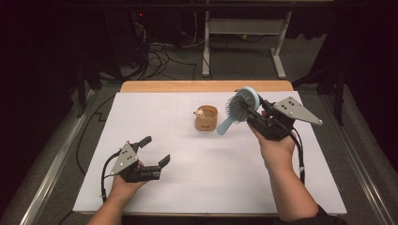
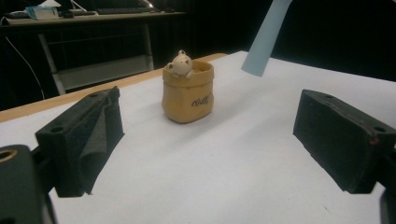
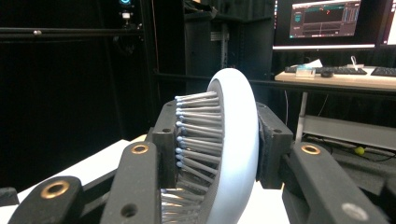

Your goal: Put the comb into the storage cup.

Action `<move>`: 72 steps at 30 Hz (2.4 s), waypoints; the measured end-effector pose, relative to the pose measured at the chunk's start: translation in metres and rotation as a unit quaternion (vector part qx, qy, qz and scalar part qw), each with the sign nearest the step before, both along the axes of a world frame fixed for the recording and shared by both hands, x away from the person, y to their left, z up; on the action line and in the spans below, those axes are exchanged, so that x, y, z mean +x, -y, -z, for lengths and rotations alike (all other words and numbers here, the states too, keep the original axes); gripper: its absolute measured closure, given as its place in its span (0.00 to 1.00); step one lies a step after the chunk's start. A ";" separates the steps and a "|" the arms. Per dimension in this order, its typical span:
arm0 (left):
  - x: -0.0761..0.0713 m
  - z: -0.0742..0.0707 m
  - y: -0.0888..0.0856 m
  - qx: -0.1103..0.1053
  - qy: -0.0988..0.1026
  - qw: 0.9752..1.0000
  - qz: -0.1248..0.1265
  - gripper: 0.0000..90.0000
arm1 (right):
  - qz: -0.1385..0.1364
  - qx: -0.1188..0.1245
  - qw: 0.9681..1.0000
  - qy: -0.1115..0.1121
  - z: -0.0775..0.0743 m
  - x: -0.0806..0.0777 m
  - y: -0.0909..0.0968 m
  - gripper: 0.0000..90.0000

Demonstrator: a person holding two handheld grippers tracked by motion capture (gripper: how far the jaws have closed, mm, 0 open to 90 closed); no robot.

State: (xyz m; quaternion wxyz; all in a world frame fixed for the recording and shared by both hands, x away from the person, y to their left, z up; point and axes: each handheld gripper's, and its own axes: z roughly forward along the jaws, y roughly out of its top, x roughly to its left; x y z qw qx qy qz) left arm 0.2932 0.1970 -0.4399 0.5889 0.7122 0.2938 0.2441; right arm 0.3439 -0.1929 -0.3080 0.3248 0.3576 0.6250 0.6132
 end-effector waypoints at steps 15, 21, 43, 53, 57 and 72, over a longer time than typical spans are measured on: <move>0.000 0.000 -0.004 -0.011 0.003 1.000 -0.002 0.10 | 0.010 0.001 1.000 0.018 -0.025 0.014 -0.006 0.68; -0.001 0.000 -0.003 -0.011 0.006 1.000 0.002 0.10 | 0.015 0.000 1.000 0.020 -0.031 0.024 -0.011 0.68; -0.001 0.001 -0.004 -0.010 0.004 1.000 0.011 0.10 | 0.023 -0.007 1.000 -0.007 -0.017 0.066 -0.034 0.68; -0.001 0.001 -0.004 -0.011 0.003 1.000 0.018 0.08 | 0.024 -0.016 1.000 -0.012 -0.012 0.077 -0.045 0.68; -0.001 0.001 -0.004 -0.013 0.005 1.000 0.017 0.08 | 0.025 -0.022 0.999 -0.011 -0.012 0.081 -0.048 0.68; -0.002 0.000 -0.004 -0.010 0.001 1.000 0.023 0.08 | 0.024 -0.039 0.999 -0.020 -0.003 0.093 -0.065 0.67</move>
